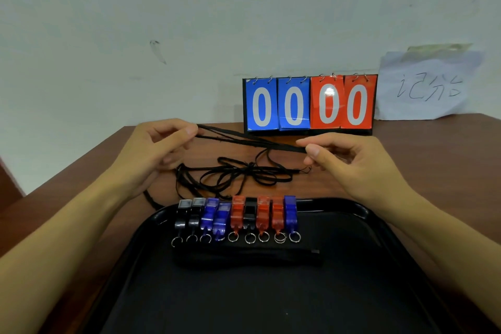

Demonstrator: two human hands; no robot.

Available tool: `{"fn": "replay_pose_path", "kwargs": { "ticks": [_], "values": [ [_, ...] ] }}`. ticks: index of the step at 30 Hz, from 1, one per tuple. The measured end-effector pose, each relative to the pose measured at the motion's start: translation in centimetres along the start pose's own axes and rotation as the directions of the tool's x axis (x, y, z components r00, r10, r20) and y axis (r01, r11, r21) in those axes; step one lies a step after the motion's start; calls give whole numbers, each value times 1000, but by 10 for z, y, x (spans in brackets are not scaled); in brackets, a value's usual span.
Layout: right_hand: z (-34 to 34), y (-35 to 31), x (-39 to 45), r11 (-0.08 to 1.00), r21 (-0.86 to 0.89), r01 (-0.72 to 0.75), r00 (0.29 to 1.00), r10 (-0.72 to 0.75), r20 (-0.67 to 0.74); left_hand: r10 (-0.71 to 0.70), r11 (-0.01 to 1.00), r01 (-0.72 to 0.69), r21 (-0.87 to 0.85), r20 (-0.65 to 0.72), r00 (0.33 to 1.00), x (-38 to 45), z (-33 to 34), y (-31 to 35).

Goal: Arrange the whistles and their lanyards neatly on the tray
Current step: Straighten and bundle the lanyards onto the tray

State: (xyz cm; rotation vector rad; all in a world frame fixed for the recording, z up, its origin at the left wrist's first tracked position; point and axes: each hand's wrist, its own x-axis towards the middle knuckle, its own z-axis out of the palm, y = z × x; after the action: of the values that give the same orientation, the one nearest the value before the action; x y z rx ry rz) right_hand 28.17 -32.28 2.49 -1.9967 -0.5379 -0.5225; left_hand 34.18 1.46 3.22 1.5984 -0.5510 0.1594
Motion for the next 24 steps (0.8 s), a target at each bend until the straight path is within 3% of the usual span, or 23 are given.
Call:
{"fn": "replay_pose_path", "kwargs": {
  "ticks": [4,10,17,24],
  "values": [
    [0,6,1,1000,-27,-11,1000,10,-29,52,999,-51,14,-20,998,0,0,0],
    [1,9,2,999,-44,-17,1000,17,-15,-41,996,22,87,216,976,0,-10,-6],
    [-6,-2,-3,995,29,91,969,-95,226,-199,958,119,261,308,930,1,-34,-16],
    [-7,0,-4,993,-13,116,841,-91,534,-288,936,171,307,395,873,-7,-29,-10]
  ]
}}
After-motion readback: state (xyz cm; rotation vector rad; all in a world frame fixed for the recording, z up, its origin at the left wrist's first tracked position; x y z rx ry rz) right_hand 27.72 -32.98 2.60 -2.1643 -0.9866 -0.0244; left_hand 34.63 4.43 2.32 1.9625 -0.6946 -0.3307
